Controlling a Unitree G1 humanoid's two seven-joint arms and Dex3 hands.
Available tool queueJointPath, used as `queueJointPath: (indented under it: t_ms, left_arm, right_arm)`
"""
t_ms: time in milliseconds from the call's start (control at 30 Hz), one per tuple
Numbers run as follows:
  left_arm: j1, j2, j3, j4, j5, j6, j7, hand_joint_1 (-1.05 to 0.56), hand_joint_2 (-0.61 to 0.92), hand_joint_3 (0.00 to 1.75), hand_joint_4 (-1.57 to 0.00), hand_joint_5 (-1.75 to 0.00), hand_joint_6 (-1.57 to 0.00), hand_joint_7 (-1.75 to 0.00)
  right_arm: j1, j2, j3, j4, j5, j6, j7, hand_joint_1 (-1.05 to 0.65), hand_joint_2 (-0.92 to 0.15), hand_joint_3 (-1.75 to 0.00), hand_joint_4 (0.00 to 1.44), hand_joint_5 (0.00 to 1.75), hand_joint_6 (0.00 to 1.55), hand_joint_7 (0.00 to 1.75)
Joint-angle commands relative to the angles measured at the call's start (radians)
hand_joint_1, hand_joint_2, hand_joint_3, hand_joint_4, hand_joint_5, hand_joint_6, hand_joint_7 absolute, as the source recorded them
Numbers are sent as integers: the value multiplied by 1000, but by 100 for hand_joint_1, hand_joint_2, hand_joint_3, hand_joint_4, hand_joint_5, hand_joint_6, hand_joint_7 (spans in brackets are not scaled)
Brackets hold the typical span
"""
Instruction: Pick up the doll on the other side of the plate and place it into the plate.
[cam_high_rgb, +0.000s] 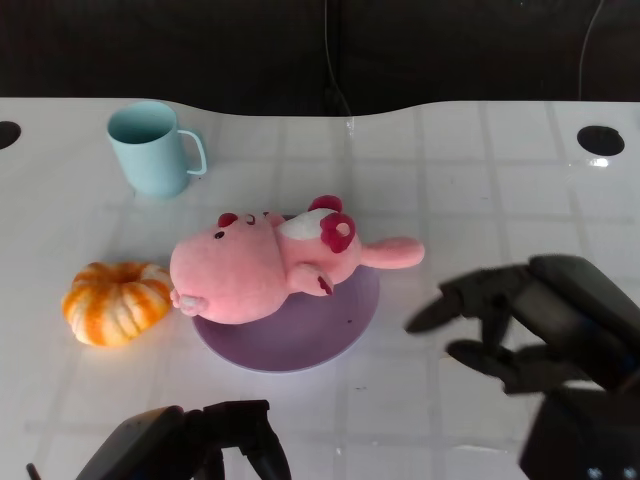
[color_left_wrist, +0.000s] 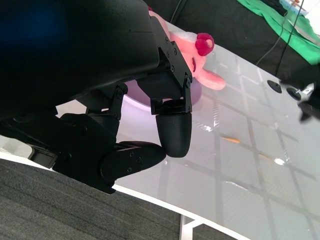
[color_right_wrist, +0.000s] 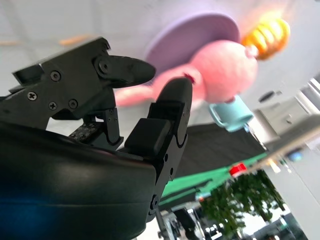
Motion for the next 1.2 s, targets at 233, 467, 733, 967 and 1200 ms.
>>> queueJointPath:
  t_ms: [233, 467, 733, 967, 1200]
  left_arm:
    - [15, 15, -2, -17, 0, -12, -2, -20, 67, 76, -66, -166, -69, -126]
    - [14, 19, 3, -12, -6, -18, -2, -21, 65, 77, -67, -165, -69, -126]
    - [11, 20, -3, 4, 7, -28, 2, -21, 66, 75, -67, -164, -70, -126]
    - [-6, 19, -3, 28, 7, -28, 3, -22, 67, 69, -68, -160, -70, -121]
    - [-30, 23, 7, 84, 1, -64, 16, -23, 69, 68, -71, -161, -73, -121]
  right_arm:
    - [180, -99, -78, -142, -9, 14, 56, -2, -45, -106, 91, 160, 91, 117]
    - [287, -90, -84, -242, -56, 23, 47, 5, -42, -100, 92, 170, 89, 125]
    - [286, -49, -54, -106, -93, -34, -52, 5, -39, -103, 92, 175, 88, 126]
    - [251, -40, -44, -2, -100, -122, -126, 4, -27, -126, 96, 169, 97, 117]
    - [223, -12, -26, 67, -96, -163, -167, 9, -25, -126, 95, 171, 96, 123]
